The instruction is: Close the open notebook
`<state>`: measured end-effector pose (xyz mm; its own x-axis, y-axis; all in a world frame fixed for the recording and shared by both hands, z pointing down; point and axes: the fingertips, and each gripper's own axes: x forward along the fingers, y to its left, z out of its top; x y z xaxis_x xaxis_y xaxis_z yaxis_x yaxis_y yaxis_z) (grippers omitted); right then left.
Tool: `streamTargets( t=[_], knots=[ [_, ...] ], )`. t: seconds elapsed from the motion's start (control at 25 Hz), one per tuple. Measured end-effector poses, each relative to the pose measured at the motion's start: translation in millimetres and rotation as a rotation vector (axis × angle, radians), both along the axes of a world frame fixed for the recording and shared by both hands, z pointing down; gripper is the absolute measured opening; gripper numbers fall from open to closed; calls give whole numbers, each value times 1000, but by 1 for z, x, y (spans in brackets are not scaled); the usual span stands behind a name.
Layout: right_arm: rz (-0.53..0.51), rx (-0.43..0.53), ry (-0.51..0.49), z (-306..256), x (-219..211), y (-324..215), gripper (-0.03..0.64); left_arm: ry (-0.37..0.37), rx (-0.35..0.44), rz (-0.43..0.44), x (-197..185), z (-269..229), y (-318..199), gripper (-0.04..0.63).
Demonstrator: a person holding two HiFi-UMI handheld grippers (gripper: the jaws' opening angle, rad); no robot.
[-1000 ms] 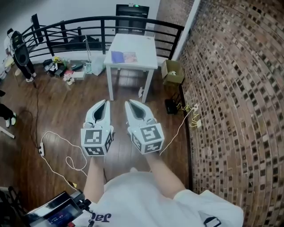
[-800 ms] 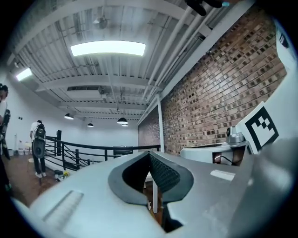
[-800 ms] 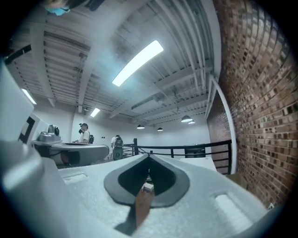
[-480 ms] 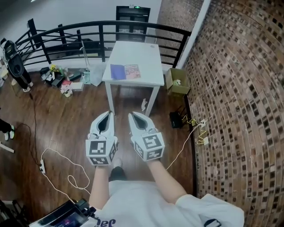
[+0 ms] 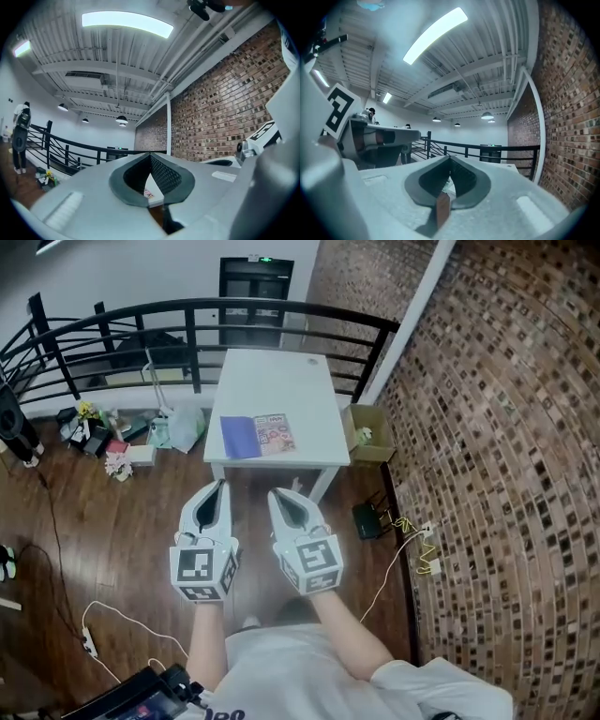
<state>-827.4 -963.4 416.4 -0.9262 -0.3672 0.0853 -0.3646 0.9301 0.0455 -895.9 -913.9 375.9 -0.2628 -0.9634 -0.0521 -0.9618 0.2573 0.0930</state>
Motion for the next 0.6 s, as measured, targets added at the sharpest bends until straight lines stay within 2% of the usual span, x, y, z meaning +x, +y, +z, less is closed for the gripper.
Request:
streamTargets(
  t=[0.16, 0.32, 0.6],
  knots=[
    [18, -46, 38, 26, -24, -63, -9, 34, -44, 19, -30, 27, -63, 17],
    [17, -40, 22, 29, -52, -139, -9, 52, -79, 3, -59, 50, -133, 17],
    [-80, -70, 31, 30, -103, -259, -9, 63, -117, -34, -98, 57, -253, 17]
  ],
)
